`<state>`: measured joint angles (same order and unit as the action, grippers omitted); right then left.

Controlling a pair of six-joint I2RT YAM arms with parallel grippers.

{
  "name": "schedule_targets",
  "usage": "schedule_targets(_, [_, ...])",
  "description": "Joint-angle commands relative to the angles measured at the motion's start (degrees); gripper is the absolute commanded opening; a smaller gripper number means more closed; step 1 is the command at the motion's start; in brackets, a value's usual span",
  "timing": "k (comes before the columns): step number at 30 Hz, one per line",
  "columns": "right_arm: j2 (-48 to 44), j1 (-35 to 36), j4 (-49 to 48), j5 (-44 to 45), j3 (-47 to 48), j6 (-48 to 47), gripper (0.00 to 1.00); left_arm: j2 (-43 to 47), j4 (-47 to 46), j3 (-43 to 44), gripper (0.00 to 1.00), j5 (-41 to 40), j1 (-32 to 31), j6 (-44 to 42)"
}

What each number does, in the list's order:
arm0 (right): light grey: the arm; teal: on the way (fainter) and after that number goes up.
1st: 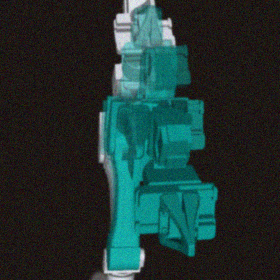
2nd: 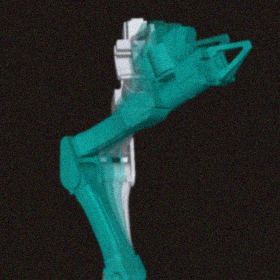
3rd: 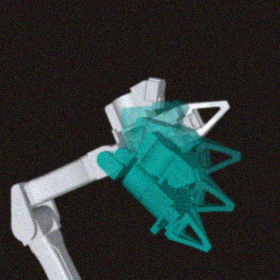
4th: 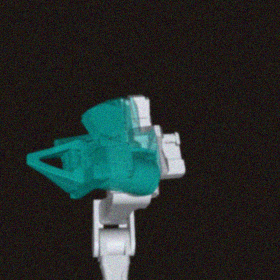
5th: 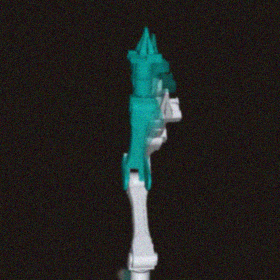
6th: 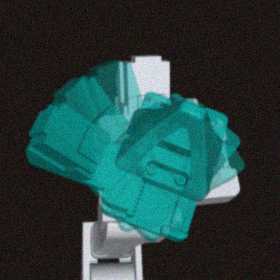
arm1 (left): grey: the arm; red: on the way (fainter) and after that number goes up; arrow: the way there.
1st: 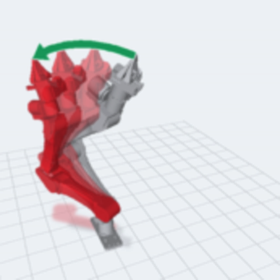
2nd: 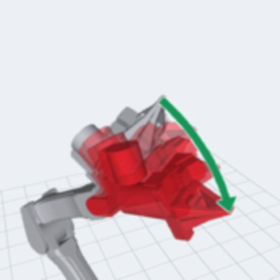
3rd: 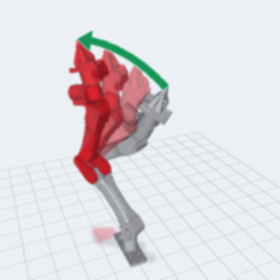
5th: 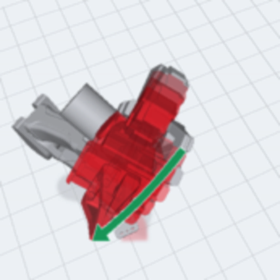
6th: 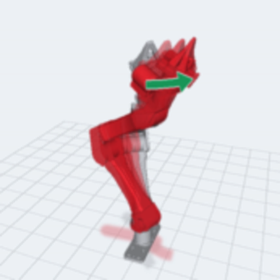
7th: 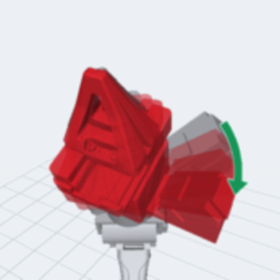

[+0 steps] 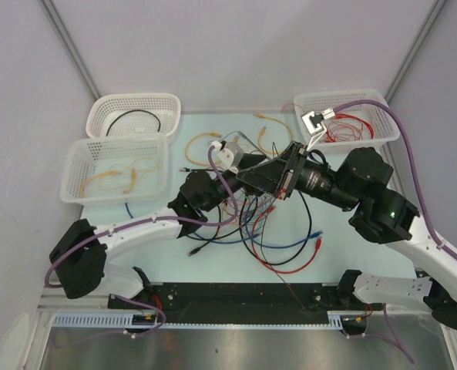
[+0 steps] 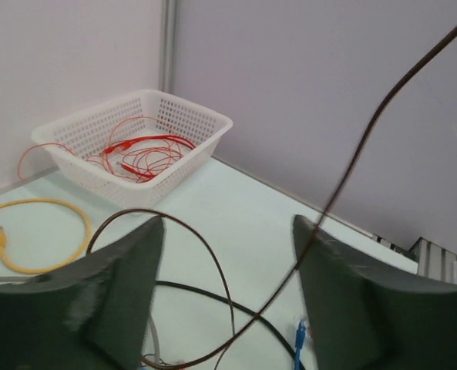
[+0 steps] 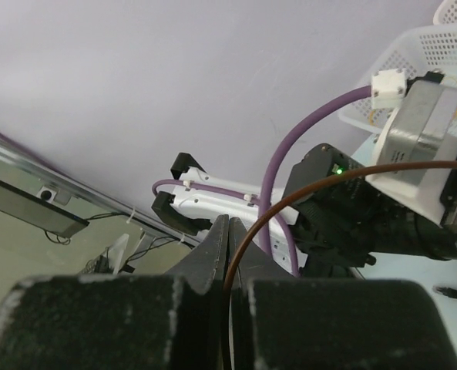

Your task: Untangle the cables

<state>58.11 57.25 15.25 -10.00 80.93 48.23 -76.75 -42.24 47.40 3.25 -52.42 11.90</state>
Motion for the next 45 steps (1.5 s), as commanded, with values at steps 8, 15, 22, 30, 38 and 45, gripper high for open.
schedule_targets(8, [-3.6, -0.4, 2.4, 2.7, 2.0, -3.2, 0.0, 0.4, -2.9, 4.7, 0.0, 1.9, 1.6, -0.5])
schedule_targets(15, [-7.0, -0.3, 10.0, 13.7, 1.4, -9.8, 0.92, 7.9, 12.5, 9.2, 0.0, -1.3, 9.8, 8.1])
schedule_targets(22, [-9.5, -0.5, 17.7, 26.6, -0.2, -14.0, 1.0, 2.2, 39.3, 30.1, 0.0, -0.2, 26.6, 25.0])
schedule_targets(30, [-11.4, -1.7, 19.8, 31.9, -2.9, -18.9, 0.99, -15.3, 55.7, 67.4, 0.0, -6.1, 36.8, 29.8])
schedule_targets(38, [-11.7, -4.6, 20.4, 32.2, -8.3, -20.7, 1.0, -32.5, 56.1, 91.8, 0.0, -16.2, 42.5, 28.4])
schedule_targets(45, [-10.8, -7.7, 18.7, 29.0, -14.0, -21.9, 1.0, -40.6, 48.0, 90.1, 0.0, -23.6, 46.7, 27.8])
